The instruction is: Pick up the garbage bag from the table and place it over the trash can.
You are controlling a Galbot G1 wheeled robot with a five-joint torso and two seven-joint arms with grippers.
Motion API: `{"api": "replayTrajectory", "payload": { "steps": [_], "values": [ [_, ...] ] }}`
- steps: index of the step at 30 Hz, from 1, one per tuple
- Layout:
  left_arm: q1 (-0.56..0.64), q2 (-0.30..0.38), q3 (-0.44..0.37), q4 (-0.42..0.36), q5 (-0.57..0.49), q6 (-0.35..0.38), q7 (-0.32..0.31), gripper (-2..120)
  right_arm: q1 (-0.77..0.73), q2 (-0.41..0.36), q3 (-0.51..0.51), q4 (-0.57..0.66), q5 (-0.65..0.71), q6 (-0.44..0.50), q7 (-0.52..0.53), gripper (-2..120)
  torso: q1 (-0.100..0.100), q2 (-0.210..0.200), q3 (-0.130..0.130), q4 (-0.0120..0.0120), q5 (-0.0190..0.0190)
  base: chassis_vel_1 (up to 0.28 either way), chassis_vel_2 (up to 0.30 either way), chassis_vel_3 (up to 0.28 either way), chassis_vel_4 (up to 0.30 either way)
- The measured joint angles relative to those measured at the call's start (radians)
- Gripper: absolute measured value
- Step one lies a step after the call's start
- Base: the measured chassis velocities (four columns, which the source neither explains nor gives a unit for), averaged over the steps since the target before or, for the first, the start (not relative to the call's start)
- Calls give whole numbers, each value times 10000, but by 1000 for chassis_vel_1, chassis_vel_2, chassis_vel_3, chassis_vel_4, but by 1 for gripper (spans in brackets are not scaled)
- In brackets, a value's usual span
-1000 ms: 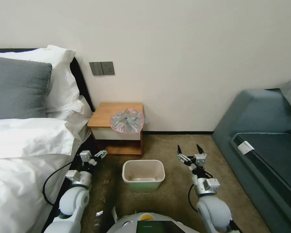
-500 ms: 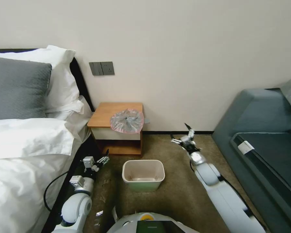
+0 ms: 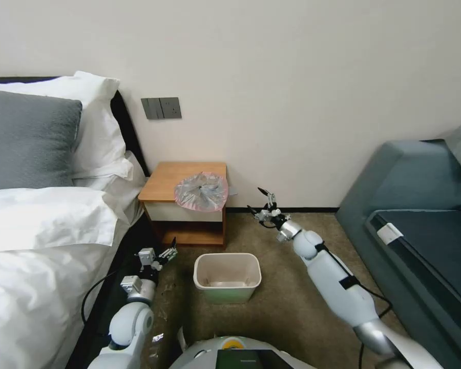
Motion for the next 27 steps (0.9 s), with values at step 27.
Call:
{"api": "replayTrajectory", "payload": {
  "steps": [27],
  "values": [
    [44,-514,-111,4,-23,-7,-64,99,1510,476,-1584,-487,-404,-186,-61,71,0,0,-1,2,0,0,0,0,0]
  ]
}}
